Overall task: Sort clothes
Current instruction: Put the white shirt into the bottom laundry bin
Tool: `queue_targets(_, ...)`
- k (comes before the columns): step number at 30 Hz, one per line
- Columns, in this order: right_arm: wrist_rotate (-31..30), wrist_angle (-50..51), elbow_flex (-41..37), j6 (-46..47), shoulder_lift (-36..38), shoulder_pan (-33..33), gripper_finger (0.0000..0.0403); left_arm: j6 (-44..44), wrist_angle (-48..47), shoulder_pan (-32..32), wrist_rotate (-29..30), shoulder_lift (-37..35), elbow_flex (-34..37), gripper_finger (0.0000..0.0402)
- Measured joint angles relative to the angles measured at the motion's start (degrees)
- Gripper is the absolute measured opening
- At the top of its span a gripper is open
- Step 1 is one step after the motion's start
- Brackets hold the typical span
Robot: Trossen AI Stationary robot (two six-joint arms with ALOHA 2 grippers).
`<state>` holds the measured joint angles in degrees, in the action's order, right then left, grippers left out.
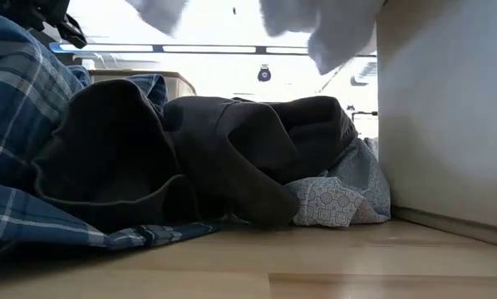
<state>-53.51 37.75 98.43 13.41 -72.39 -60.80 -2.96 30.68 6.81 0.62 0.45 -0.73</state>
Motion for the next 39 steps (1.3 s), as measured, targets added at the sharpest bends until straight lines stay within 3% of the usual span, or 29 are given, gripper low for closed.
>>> queue_targets(2,-1.1,0.8,0.0,2.5,0.1,-4.8,0.0,0.0,0.0,0.0,0.0,0.0,0.0,0.0)
queue_targets(5,-7.5,1.0,0.0,4.1,0.0,-11.9,0.0,0.0,0.0,0.0,0.0,0.0,0.0,0.0)
queue_targets(13,-35.4,1.5,0.0,5.1,-0.1,-32.6,0.0,0.0,0.0,0.0,0.0,0.0,0.0,0.0)
queue_targets(19,-36.1,5.8,0.1,18.0,-0.9,-39.7,0.0,0.0,0.0,0.0,0.0,0.0,0.0,0.0)
queue_targets(23,-29.1,19.2,0.1,36.6,-2.2,-37.0,0.0,0.0,-0.5,0.0,0.0,0.0,0.0,0.0)
queue_targets(28,-17.4,51.9,0.1,73.1,-5.5,-27.9,0.0,0.1,-0.5,0.0,0.0,0.0,0.0,0.0)
queue_targets(29,-13.1,52.6,-0.7,78.9,-6.2,-25.2,0.0,0.1,-0.5,0.0,0.0,0.0,0.0,0.0)
queue_targets(31,-3.7,46.9,-6.1,75.3,-4.6,-20.2,0.0,0.1,-0.5,0.0,0.0,0.0,0.0,0.0)
queue_targets(39,19.3,22.5,-31.2,74.8,1.1,-5.0,0.0,0.2,-0.8,0.0,0.1,0.2,0.0,0.0)
